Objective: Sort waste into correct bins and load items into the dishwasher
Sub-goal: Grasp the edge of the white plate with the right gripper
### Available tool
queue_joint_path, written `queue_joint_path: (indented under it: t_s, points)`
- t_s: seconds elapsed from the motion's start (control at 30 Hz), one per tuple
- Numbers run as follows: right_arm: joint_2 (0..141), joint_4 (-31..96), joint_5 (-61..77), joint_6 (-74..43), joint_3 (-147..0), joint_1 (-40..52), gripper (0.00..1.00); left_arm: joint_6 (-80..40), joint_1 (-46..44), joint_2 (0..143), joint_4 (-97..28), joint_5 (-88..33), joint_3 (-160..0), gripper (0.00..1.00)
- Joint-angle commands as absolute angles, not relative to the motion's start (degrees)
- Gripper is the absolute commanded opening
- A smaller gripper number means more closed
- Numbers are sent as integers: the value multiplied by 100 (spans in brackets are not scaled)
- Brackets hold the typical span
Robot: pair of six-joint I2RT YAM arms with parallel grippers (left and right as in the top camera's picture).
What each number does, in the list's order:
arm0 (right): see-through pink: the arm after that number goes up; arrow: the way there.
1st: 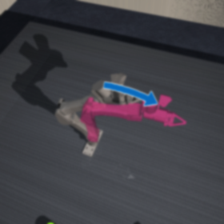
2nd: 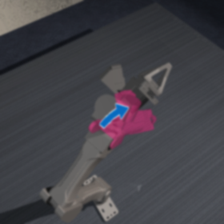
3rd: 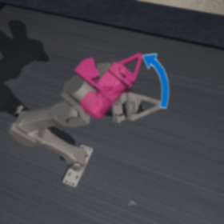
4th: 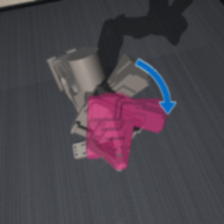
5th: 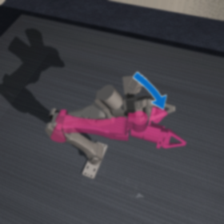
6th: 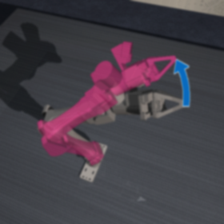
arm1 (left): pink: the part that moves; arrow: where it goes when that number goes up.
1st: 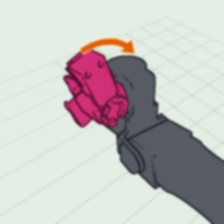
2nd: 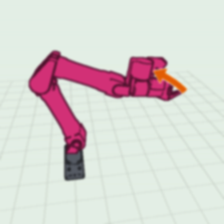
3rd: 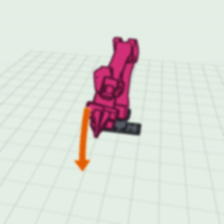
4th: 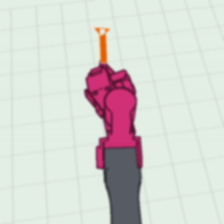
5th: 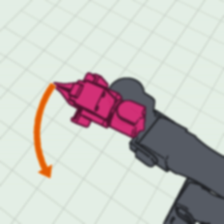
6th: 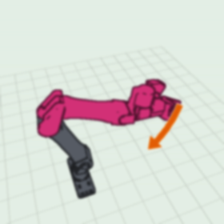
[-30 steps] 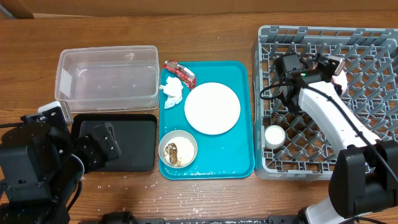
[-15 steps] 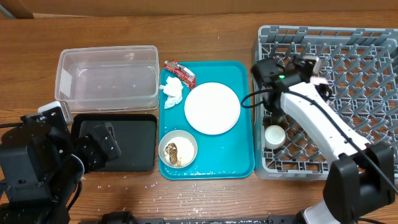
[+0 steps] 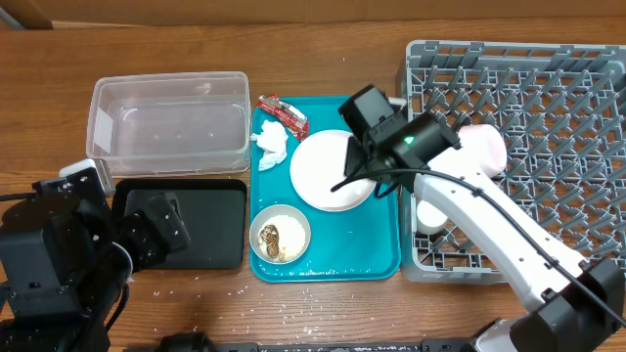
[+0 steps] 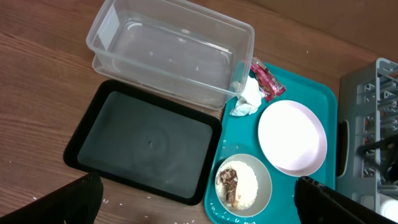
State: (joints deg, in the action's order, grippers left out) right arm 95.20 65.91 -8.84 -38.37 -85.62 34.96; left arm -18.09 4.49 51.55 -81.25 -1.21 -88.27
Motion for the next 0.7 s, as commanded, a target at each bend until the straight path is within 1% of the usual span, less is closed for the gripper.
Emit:
queue_joint_path:
  t_s: [0.0, 0.1, 0.2, 0.23, 0.47, 0.67]
  points:
    - [9579, 6283, 185, -5078, -7865, 3492, 65, -1887, 449, 5164, -8123, -47, -8914, 100]
    - [9682, 5749, 392, -5343, -7323, 3454, 65, -1887, 449, 5164, -8123, -47, -8914, 100]
    - [9841, 5096, 860, -5439, -6860, 3422, 57, -1887, 449, 5164, -8123, -47, -8914, 100]
    - [9902, 4941, 869, -5513, -6757, 3424, 57, -1887, 449, 5164, -8123, -47, -8914, 100]
    - [10359, 4609, 681, -6154, -6514, 3444, 55, -1887, 449, 5164, -8125, -47, -8914, 100]
    - [10536, 4062, 473, -6178, -6407, 3391, 40, -1887, 449, 5164, -8123, -47, -8914, 100]
